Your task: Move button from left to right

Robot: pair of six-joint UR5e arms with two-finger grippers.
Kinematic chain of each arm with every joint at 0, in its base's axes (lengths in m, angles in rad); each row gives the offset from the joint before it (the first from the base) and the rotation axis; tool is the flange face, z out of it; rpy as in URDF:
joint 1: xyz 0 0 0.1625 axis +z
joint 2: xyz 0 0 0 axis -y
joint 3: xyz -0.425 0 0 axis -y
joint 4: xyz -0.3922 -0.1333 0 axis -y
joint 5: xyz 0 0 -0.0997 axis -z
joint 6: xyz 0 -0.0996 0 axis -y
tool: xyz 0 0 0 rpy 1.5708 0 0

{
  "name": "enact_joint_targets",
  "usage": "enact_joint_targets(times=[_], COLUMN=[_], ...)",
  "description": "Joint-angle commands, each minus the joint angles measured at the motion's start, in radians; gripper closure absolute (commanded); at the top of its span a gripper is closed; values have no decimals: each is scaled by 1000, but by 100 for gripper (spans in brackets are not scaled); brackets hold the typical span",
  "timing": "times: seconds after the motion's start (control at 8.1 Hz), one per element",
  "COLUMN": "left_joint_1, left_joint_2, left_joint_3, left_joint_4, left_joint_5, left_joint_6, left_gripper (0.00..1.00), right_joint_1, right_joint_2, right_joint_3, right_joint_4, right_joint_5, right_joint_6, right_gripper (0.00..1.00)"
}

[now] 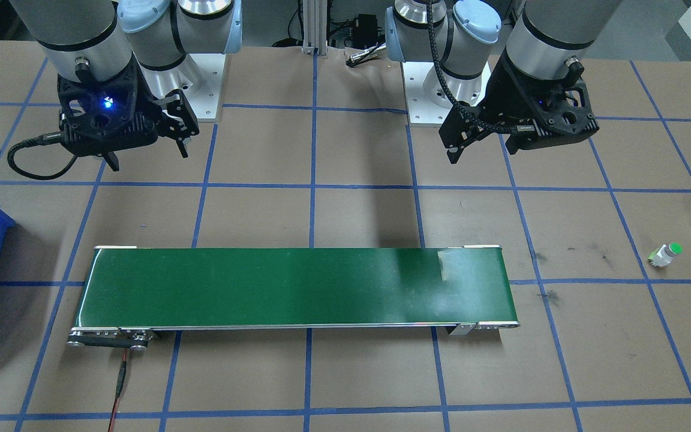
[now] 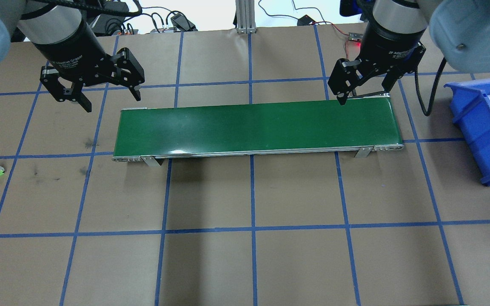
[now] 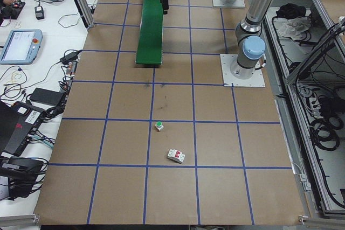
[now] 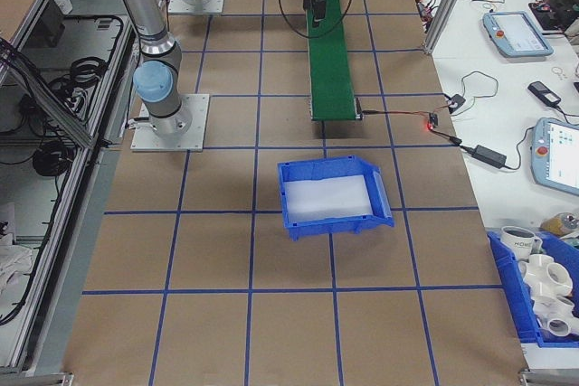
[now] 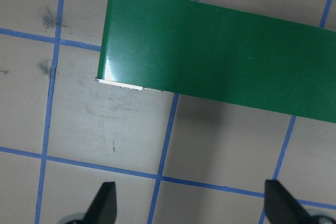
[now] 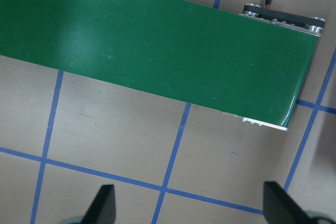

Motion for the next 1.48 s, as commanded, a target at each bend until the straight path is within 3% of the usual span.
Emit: enact_joint_targets(times=[0.0, 0.49, 0.86, 1.11, 1.23, 1.36], left_joint_1=[0, 41, 234, 388, 461, 514], left_joint_2=[-9, -8, -9, -14, -22, -40], left_joint_3=[0, -2, -11, -14, -15, -20], left_joint_4=[0, 0, -34, -40, -35, -9], left_joint_5=[0, 0, 1, 3, 18, 97], left_joint_6=[2, 119, 386, 680, 813, 959], left_gripper=[0, 0, 0, 0, 0, 0], right_joint_1=[-1, -1, -1, -1, -1, 1], right_joint_2=[0, -1, 0, 0, -1, -1], right_joint_3=[0, 0, 3, 3, 3, 3], right_joint_4=[0, -4, -6, -6, -1, -6], right_joint_5=[4, -9, -3, 3, 1, 6], right_joint_6=[81, 113, 111, 111, 114, 116], right_gripper=[0, 0, 0, 0, 0, 0])
